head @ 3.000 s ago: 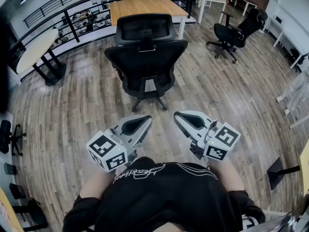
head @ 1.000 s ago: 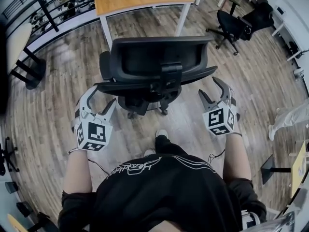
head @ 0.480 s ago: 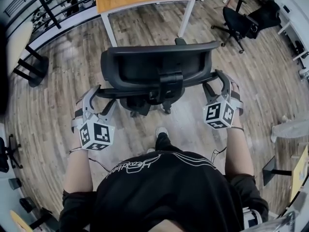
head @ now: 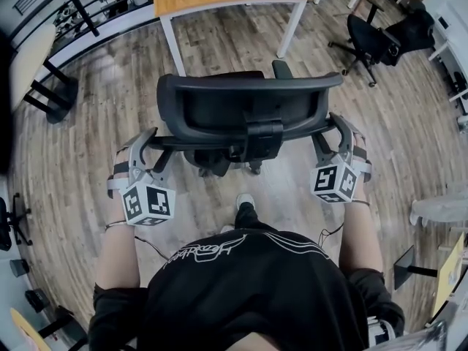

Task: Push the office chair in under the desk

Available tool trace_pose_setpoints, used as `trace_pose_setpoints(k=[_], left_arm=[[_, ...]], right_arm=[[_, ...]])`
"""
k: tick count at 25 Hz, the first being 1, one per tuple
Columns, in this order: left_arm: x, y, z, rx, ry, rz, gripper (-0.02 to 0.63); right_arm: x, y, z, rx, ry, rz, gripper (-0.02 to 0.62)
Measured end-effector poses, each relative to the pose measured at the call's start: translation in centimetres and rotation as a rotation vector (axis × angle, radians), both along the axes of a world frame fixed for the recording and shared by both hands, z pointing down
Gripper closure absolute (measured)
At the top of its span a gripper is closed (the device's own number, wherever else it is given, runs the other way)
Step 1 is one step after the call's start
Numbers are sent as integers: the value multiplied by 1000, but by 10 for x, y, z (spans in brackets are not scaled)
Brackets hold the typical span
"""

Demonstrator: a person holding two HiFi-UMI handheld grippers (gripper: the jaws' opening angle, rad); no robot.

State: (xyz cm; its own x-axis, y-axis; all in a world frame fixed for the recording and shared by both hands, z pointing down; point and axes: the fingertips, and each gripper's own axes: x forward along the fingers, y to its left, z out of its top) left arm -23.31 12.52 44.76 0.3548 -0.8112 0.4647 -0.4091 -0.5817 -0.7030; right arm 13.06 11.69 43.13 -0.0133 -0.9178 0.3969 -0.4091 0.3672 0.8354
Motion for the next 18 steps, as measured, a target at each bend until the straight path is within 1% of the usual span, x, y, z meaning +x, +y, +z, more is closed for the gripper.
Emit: trace_pose_setpoints(k=[4,9,18], left_arm=[[1,-6,-1,-9,-18,-1,359],[6,-15,0,-27,-15,-4,362],[13,-41,4,-21,-18,-33,364]], right_arm=[[1,-4,-2,-4,5,-10,311],[7,-11,-3,-9,6,-11,313],[14,-31,-2,11,-6,-19,313]])
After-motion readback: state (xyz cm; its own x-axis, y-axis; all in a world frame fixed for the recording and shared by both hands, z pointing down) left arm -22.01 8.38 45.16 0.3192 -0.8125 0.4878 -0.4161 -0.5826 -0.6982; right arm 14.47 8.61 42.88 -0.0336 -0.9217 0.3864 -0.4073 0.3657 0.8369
